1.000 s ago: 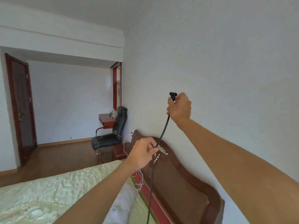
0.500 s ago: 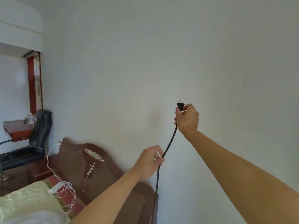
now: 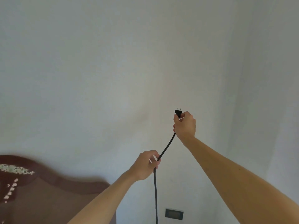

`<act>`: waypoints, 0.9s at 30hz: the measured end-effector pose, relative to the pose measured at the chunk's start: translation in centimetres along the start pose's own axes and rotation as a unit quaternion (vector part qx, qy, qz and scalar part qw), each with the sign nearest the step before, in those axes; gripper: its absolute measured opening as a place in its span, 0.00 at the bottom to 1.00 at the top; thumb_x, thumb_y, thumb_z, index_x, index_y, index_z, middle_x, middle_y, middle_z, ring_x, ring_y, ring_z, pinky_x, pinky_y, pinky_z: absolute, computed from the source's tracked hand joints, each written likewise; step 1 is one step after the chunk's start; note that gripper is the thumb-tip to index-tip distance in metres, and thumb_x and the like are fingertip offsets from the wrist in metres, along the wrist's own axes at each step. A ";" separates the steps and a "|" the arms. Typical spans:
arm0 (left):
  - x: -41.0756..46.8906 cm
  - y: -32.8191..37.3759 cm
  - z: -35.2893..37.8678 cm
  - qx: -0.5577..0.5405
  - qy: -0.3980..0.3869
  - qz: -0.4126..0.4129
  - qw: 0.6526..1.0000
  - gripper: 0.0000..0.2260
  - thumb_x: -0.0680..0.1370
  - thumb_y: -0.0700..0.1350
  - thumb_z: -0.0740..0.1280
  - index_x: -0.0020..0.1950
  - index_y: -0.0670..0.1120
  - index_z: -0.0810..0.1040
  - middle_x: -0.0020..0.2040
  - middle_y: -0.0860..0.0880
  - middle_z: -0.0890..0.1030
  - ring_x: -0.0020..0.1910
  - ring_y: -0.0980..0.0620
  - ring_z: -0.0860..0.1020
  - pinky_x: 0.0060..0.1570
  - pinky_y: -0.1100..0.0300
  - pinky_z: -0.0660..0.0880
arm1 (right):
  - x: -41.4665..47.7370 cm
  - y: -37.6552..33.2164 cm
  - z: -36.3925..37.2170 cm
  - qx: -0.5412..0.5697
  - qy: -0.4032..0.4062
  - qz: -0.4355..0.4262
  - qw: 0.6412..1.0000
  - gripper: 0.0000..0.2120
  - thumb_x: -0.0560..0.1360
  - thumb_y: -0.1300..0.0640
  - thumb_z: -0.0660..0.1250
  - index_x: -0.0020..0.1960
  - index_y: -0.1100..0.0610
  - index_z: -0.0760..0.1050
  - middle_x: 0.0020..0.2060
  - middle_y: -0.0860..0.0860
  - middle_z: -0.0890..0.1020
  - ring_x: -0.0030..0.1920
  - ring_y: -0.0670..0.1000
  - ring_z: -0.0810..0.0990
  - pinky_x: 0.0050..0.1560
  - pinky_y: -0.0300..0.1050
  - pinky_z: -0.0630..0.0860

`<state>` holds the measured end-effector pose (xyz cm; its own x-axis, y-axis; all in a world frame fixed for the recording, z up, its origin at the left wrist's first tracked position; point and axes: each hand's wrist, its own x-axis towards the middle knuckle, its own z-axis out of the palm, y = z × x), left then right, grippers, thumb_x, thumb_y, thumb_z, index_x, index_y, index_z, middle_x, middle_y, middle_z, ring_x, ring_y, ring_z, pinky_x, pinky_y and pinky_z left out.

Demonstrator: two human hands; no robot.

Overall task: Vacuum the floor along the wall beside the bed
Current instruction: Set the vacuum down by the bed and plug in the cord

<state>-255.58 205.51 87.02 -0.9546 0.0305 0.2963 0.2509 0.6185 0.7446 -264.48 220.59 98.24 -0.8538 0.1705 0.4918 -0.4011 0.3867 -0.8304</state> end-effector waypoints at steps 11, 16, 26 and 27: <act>1.8 -5.0 8.3 -0.042 -0.087 -0.029 0.995 0.06 0.80 0.43 0.67 0.43 0.48 0.77 0.31 0.51 0.79 0.29 0.54 0.76 0.43 0.45 0.80 | -0.4 10.1 -0.5 0.010 0.017 0.074 0.997 0.07 0.80 0.57 0.63 0.50 0.62 0.70 0.40 0.60 0.81 0.28 0.53 0.78 0.21 0.34 0.70; 1.9 -9.9 13.0 -0.044 -0.119 -0.080 0.989 0.07 0.79 0.44 0.67 0.41 0.50 0.76 0.31 0.51 0.79 0.32 0.50 0.76 0.41 0.42 0.79 | -1.4 17.6 1.8 0.003 -0.004 0.119 0.993 0.07 0.80 0.57 0.63 0.48 0.60 0.69 0.37 0.60 0.81 0.27 0.54 0.78 0.29 0.45 0.78; 0.6 -19.9 23.9 -0.022 -0.181 -0.181 0.966 0.05 0.82 0.45 0.65 0.48 0.46 0.77 0.41 0.47 0.81 0.42 0.46 0.81 0.50 0.45 0.81 | -4.8 34.7 6.9 -0.036 -0.059 0.235 0.970 0.07 0.81 0.57 0.63 0.46 0.58 0.67 0.35 0.57 0.80 0.28 0.53 0.78 0.26 0.40 0.74; 0.5 -20.8 24.9 -0.024 -0.188 -0.193 0.963 0.05 0.82 0.45 0.65 0.47 0.46 0.76 0.42 0.46 0.81 0.43 0.44 0.81 0.49 0.44 0.81 | -5.2 36.3 7.3 -0.041 -0.064 0.243 0.967 0.07 0.81 0.57 0.63 0.47 0.58 0.67 0.36 0.57 0.80 0.28 0.53 0.78 0.25 0.37 0.73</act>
<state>-265.26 212.23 56.81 -0.9666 0.0936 -0.2388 -0.1355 0.6040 0.7854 -277.06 227.16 63.64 -0.9710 0.2389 0.0071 0.0818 0.3601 -0.9293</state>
